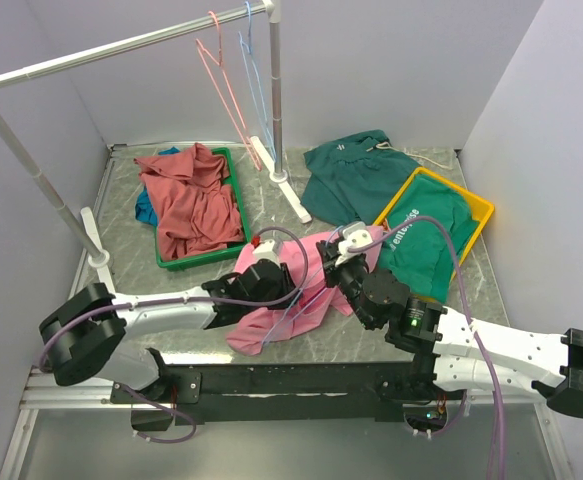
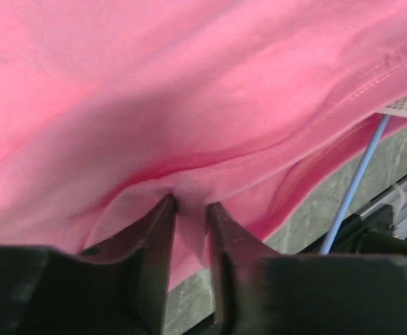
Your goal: Place the t-shirt on the hanger
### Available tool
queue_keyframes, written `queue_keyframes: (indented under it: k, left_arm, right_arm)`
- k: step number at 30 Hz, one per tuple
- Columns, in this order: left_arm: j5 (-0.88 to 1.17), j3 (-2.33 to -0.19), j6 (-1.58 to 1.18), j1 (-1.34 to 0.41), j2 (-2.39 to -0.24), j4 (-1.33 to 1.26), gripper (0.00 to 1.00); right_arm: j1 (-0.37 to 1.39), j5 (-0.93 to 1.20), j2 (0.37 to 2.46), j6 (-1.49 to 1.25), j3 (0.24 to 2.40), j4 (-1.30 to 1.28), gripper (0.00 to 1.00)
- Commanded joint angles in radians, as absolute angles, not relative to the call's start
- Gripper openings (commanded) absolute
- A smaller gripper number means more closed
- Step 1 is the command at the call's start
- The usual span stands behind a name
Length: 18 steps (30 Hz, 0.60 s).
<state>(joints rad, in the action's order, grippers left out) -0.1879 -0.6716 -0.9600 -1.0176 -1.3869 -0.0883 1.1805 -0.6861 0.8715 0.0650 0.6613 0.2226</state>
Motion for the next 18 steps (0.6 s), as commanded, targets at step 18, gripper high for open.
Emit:
queue_keyframes:
  k: [18]
  left_arm:
    - [-0.377,-0.578,-1.028,-1.019,-0.856,0.134,0.01]
  right_arm:
    - [1.143,-1.123,1.034,0.226,0.885,0.336,0.0]
